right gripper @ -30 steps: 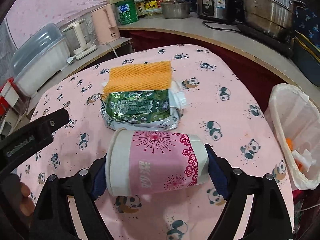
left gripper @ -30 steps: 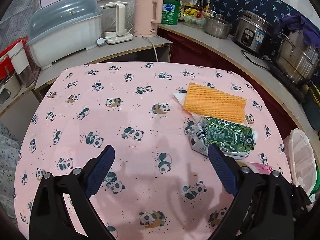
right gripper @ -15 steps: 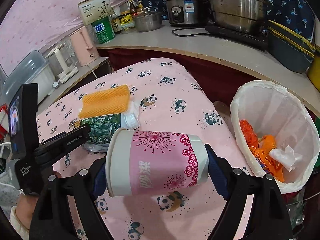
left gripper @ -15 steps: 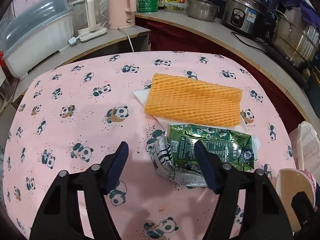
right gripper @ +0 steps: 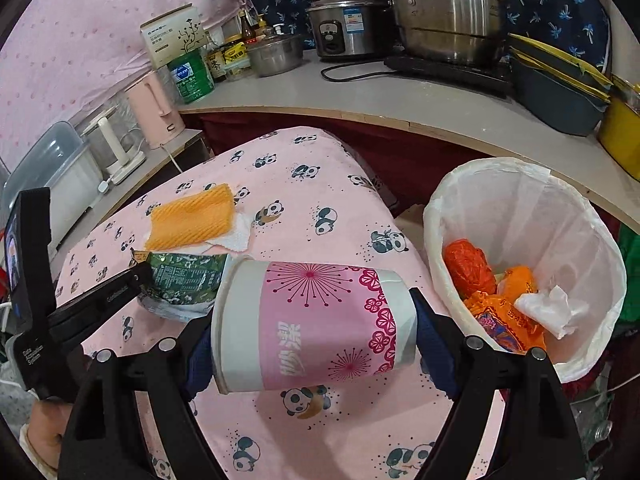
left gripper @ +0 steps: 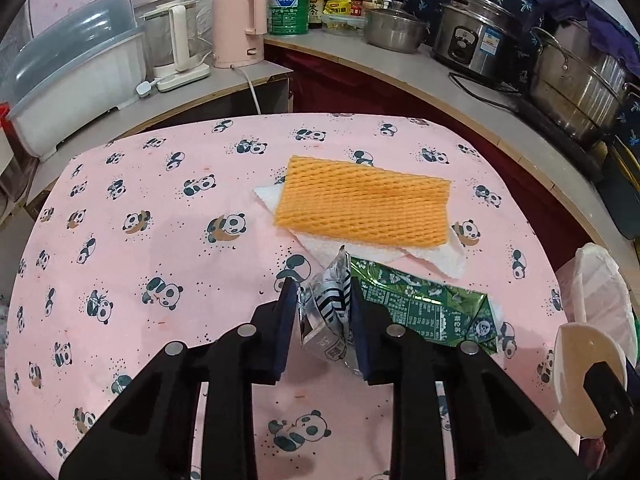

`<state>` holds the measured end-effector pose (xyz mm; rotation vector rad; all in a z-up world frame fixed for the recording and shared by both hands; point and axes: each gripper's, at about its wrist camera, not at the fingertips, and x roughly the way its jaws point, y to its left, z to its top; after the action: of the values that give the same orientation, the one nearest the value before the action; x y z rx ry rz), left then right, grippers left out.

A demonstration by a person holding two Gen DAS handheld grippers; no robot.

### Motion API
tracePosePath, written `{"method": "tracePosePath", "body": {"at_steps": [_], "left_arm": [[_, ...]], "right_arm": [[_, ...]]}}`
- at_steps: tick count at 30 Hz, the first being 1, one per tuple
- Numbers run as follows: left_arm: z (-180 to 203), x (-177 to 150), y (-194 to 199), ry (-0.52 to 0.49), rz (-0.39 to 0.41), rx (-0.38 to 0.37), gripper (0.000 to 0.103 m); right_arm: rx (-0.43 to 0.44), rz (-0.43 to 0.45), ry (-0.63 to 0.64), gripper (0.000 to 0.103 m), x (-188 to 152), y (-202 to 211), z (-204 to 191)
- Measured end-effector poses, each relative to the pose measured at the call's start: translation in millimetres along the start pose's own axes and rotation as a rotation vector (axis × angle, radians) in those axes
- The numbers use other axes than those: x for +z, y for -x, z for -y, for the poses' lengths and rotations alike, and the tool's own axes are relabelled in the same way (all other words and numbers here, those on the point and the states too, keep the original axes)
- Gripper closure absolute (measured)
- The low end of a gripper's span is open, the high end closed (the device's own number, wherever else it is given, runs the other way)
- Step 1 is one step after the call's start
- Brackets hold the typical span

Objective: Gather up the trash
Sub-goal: 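Grasp the pink paper cup with the right tool while the left tool grasps the silver-green wrapper, then carry the pink cup and silver-green wrapper over the white bin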

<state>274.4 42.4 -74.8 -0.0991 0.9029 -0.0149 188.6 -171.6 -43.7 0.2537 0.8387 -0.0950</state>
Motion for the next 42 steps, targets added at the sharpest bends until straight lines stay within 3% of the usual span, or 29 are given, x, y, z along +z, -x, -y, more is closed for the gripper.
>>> {"method": "tracePosePath", "body": {"at_steps": [9,22,31,42], "left_arm": [[38,-9,41,-0.047,0.03,-0.065,0.078],[140,-19,84,-0.196,0.081,-0.184,0.078],[208,-37,93,-0.308,0.077,-0.255,0.078],[273,-49,78,-0.405,0.051,-0.301,0.077]], "right_arm": [[-0.028,0.052,-0.051,0.023,0,32,35],[-0.116,0.168,-0.185,0.023,2,98,125],[-0.183,0.218,-0.261,0.023,-3,127,181],[-0.206,0.226,-0.324,0.023,-11,131,220]]}}
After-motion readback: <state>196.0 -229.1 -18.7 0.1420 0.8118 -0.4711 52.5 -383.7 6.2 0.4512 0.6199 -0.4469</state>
